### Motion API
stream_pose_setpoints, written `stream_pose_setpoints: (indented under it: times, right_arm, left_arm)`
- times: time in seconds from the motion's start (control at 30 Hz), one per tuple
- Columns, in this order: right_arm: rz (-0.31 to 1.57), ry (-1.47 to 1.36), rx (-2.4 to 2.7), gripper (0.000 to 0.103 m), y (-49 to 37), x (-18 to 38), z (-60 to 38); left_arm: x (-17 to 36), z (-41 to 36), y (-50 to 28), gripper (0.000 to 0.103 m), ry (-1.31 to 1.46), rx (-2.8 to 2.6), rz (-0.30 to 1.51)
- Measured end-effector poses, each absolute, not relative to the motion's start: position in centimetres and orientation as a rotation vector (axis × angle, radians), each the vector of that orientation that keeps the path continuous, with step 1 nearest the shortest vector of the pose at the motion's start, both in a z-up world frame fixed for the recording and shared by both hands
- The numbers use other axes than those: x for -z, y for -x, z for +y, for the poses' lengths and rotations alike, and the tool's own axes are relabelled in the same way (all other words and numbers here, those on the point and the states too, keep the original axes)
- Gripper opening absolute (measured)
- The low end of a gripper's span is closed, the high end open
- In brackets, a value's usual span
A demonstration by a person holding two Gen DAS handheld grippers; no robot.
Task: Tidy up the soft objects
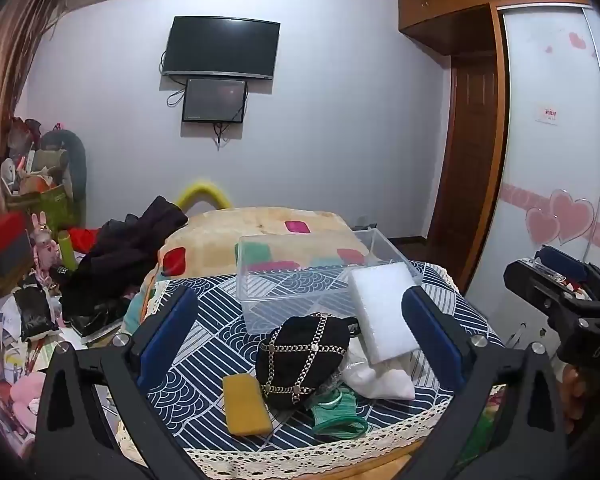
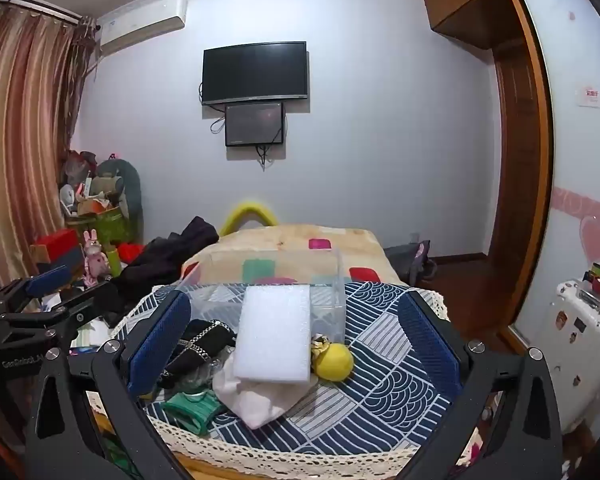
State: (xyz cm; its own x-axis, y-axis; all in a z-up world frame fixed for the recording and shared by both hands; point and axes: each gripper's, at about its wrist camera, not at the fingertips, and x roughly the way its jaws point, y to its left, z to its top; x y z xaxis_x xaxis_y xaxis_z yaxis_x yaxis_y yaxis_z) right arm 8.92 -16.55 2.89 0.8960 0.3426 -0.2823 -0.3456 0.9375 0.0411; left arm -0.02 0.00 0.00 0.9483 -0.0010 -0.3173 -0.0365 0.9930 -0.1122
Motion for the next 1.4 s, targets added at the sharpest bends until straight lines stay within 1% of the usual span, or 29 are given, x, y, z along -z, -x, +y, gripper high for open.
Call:
stream_pose_setpoints:
  times: [1.4]
  right_arm:
    - [0.301, 0.005, -0.377, 0.103, -8.80, -2.72, -16.22]
  left_arm:
    - [-0.13, -0.42, 0.26, 0.103, 0.099, -0.018, 0.312]
